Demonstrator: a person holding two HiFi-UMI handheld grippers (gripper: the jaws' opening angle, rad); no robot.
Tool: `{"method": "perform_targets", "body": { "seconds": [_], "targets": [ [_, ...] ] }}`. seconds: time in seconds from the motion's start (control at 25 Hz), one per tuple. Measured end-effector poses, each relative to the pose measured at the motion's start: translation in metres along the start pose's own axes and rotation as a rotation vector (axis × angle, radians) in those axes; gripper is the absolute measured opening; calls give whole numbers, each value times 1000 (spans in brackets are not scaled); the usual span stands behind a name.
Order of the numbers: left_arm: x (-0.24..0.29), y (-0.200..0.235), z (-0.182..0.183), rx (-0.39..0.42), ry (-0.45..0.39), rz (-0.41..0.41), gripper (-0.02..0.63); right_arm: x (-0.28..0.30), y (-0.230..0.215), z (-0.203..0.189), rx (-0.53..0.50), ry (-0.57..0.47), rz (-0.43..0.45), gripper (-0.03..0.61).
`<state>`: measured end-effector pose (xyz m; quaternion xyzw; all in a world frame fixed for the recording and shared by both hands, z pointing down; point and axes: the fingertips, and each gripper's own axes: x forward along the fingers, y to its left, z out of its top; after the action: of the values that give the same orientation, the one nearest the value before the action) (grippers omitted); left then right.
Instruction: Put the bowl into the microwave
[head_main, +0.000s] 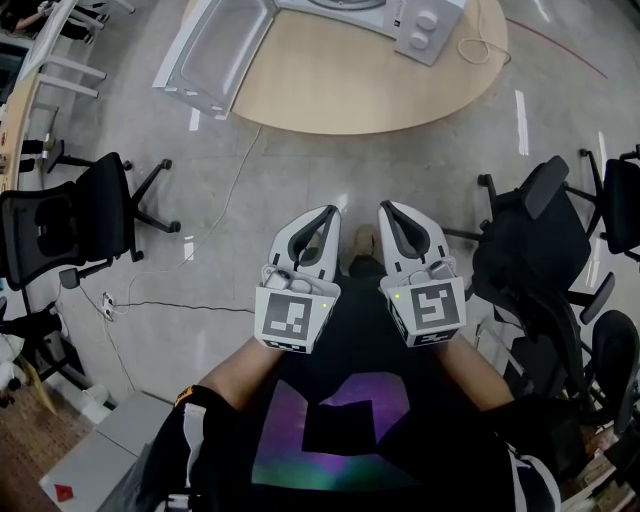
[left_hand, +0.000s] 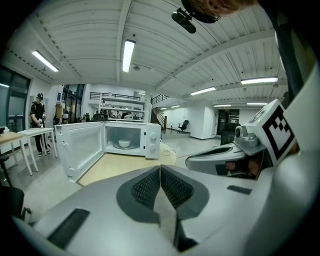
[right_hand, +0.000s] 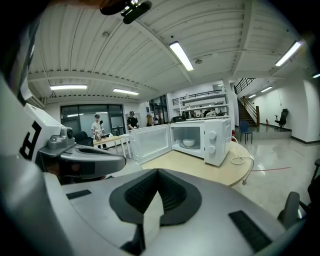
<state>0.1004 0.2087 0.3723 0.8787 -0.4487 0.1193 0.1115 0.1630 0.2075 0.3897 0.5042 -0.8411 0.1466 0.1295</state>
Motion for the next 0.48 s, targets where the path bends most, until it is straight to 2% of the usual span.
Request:
{"method": "perform_targets", "body": {
  "seconds": [0.12, 0.36, 0.48],
  "targets": [
    [0, -2, -6, -2, 33, -5, 51, -1, -1, -4, -6, 3, -4, 17],
    [2, -3, 0, 0, -4, -5, 51, -3, -2, -2, -8, -4, -6, 17],
    [1, -3, -3, 2, 21, -2, 51, -4, -2, -2, -15, -4, -3, 17]
  ]
}}
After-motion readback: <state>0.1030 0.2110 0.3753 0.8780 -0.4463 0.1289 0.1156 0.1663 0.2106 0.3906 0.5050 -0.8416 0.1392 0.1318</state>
